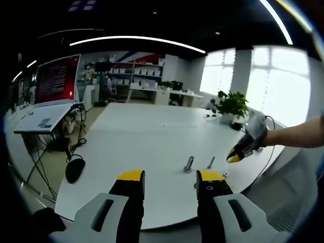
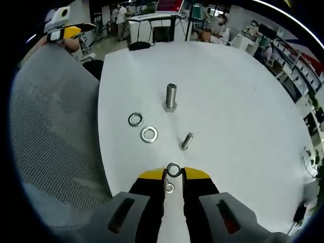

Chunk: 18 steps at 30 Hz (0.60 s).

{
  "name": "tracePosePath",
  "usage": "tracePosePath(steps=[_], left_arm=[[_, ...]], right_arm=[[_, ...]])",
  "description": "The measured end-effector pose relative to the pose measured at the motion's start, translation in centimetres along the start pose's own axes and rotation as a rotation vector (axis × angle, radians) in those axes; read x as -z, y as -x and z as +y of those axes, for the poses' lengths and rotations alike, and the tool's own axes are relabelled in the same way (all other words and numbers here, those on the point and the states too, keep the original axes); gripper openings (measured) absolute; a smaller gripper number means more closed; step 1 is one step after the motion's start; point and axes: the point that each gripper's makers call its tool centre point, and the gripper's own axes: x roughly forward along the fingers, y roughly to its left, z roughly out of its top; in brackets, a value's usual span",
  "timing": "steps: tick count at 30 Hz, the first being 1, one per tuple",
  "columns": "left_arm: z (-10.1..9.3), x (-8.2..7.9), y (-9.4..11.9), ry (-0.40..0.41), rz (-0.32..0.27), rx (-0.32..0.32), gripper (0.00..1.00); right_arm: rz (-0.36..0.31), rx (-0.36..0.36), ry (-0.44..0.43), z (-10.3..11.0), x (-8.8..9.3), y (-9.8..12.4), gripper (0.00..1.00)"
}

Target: Place the washer onto the threaded stud by aligning its center hole with the stud, sliding it down to the base, and recovering from edge contact or off-axis alignment until the washer reaches the visible bottom stop.

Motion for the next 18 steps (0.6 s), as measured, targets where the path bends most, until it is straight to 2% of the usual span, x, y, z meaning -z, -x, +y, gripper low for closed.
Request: tracePosePath(steps=[9,12,18], left_arm=[[0.0,0.1,0.0,-0.002,0.008,0.006,0.39],[0.0,0.1,0.0,-0.002,0.008,0.005,0.38],[0.0,0.2,-0.1,0.000,0.010,0.002,0.38]], right_arm=[[-0.044,0.033,0.021,-1.4,-2.0,-0.5,0.13],[-0.018,0.036,0.034,-1.7,-2.1,-1.0,0.13],[-0.016,0.040,0.024,-2.1,-3.0,-1.8,0.13]])
